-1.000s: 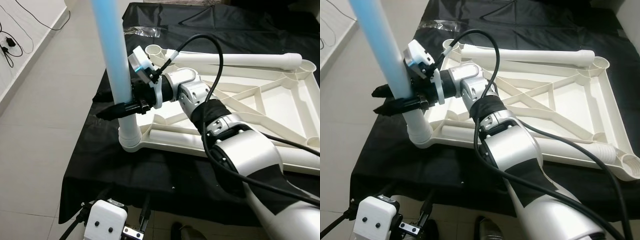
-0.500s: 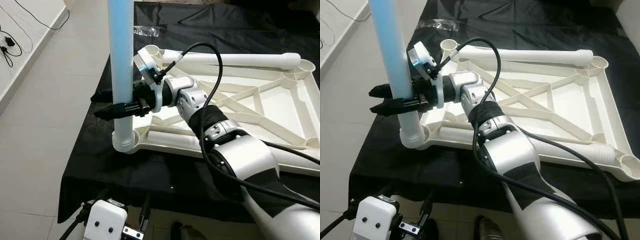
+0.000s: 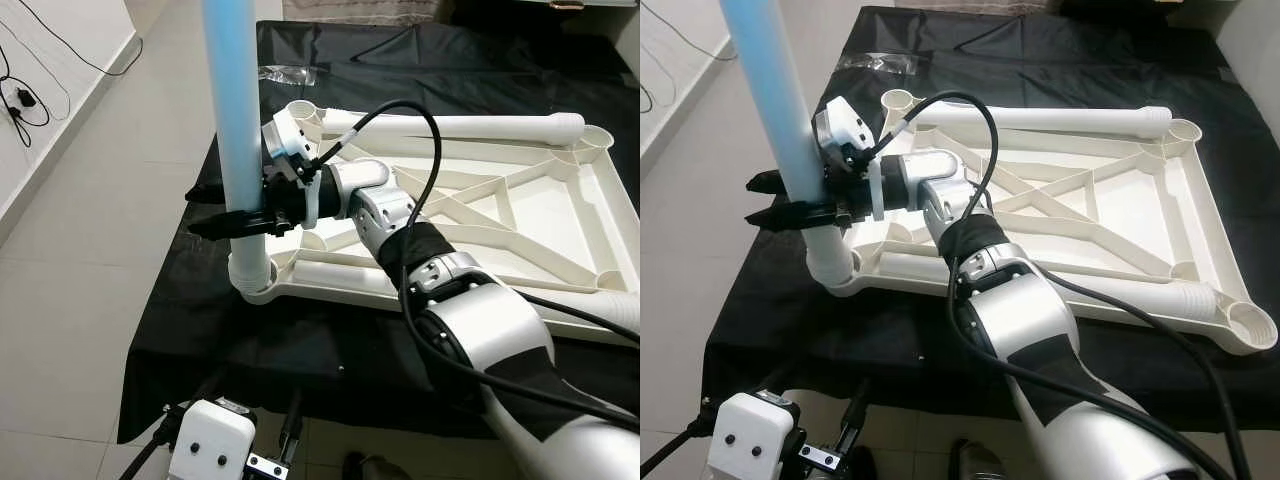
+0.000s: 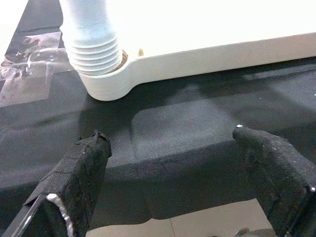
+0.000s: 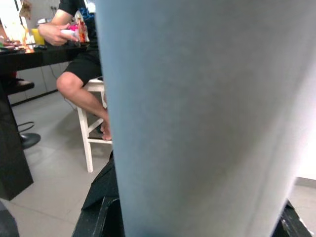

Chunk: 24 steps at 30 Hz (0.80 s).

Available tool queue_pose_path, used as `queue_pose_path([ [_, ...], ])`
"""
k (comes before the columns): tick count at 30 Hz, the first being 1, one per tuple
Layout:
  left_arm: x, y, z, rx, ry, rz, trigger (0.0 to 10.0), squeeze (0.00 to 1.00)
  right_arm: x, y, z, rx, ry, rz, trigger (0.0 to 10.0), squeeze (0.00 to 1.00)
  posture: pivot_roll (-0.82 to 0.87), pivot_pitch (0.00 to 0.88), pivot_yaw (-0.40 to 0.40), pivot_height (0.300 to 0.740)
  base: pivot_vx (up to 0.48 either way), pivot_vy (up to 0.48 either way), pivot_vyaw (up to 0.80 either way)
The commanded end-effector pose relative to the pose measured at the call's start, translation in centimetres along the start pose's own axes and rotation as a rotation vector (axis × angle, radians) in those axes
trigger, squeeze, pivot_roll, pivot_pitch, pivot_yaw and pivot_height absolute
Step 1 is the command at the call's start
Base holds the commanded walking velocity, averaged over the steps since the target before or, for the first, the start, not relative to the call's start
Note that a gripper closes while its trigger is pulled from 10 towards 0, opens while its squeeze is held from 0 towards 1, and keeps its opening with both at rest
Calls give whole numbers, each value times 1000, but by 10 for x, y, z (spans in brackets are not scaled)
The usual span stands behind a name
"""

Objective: Building children table

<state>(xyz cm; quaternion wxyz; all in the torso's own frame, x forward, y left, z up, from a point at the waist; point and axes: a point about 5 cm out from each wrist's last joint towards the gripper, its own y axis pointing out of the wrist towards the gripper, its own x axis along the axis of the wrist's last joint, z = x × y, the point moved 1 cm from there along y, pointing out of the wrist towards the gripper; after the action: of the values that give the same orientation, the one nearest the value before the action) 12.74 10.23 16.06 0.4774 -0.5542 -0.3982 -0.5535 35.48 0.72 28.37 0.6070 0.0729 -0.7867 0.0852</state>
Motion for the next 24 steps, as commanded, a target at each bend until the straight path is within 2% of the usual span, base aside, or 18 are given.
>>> queue_pose_path([
  [1, 2, 0, -21, -81, -73, -3, 10000, 0, -38, -3, 13, 43, 138, 105, 10000, 0, 96, 280, -50, 740, 0, 0, 0],
  [9, 2, -3, -22, -85, -70, 1, 10000, 0, -32, -3, 11, 61, 153, 86, 10000, 0, 95, 279, -49, 740, 0, 0, 0],
  [16, 3, -1, -21, -83, -68, -5, 10000, 0, -38, 8, 10, 3, 97, 158, 10000, 0, 94, 276, -52, 740, 0, 0, 0],
  [19, 3, -1, -21, -83, -67, -6, 10000, 0, -41, 11, 10, -15, 93, 175, 10000, 0, 94, 276, -52, 740, 0, 0, 0],
  [24, 2, 0, -20, -79, -61, -11, 10000, 0, -54, 17, 10, -75, 102, 271, 10000, 0, 94, 276, -52, 740, 0, 0, 0],
])
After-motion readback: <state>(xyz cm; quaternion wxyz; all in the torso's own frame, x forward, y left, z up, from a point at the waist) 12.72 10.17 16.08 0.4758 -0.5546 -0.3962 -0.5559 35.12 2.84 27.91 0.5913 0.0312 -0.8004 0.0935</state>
